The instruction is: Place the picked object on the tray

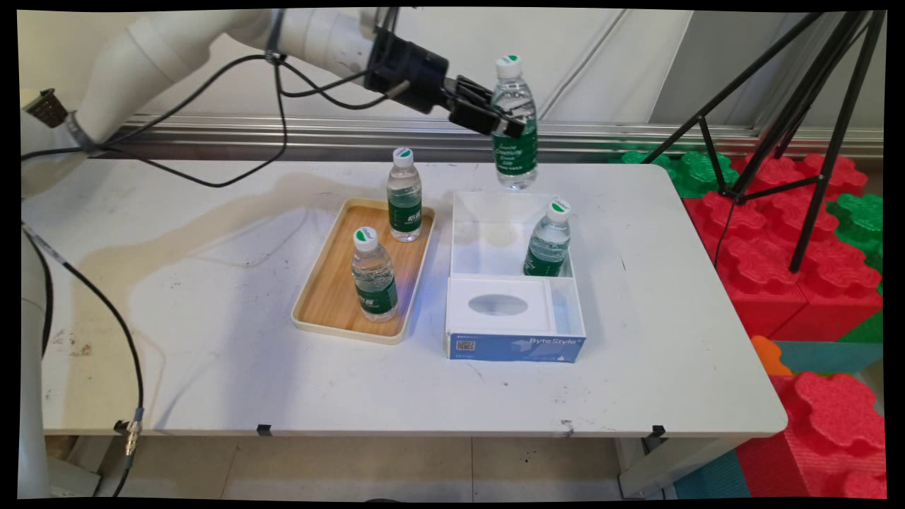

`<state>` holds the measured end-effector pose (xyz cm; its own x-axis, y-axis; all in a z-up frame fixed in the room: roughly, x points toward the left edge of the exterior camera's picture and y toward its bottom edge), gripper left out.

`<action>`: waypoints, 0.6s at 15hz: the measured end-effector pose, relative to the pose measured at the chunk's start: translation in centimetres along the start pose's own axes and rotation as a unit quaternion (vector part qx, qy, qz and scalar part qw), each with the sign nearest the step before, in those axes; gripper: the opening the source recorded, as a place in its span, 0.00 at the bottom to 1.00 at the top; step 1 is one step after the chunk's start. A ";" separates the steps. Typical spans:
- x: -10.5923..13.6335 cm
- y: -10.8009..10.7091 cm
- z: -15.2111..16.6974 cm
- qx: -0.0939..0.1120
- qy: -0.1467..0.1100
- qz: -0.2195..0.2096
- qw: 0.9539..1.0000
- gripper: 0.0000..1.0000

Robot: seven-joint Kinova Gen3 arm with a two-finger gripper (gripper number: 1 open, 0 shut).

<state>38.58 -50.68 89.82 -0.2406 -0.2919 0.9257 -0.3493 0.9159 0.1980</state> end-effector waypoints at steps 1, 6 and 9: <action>-0.1 0.1 -0.5 0.001 0.001 0.001 1.000 0.00; -0.9 0.8 -3.8 0.012 0.009 0.010 1.000 0.00; -1.8 1.2 -5.5 0.016 0.011 0.012 1.000 0.00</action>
<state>43.55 -47.53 90.15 -0.2293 -0.2626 0.9373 -0.3718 0.9135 0.1650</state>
